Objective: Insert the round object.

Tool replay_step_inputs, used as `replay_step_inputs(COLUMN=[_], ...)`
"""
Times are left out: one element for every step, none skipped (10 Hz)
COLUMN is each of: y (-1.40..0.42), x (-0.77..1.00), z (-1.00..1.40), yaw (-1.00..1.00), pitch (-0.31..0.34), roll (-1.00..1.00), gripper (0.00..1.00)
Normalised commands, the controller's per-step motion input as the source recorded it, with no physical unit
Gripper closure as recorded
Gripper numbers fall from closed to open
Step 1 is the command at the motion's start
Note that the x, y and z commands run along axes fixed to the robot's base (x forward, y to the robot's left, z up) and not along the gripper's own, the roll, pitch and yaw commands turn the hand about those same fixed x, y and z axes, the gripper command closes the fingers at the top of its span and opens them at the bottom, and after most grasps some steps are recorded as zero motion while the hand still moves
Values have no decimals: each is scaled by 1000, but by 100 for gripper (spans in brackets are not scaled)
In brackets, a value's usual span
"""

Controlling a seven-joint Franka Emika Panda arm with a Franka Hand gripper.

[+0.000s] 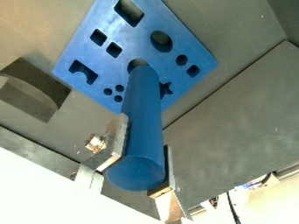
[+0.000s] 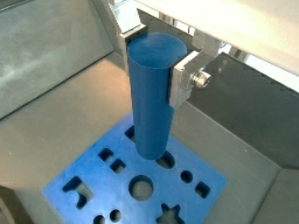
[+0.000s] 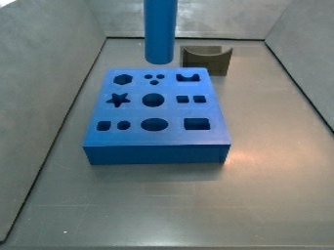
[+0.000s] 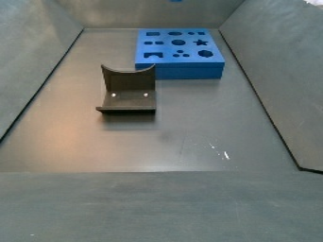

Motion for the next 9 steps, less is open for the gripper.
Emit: replay_step_inputs(y=[463,163,0,117,111,74,91,160,163], x=[-686,-406,0,-26,0,71,243,377,329], z=[-1000,-969,-897,-723,-466,-23,0,-86,-169], yaw=[0,0,-34,-23,-37,-20,0,0,0], pitch=[-113,-53,-20,-84,-26,14,81,89,47], roll=[0,-110,-127,-214,-169,-57,-14,0,0], gripper=[100,100,100,100,100,100,100,100,100])
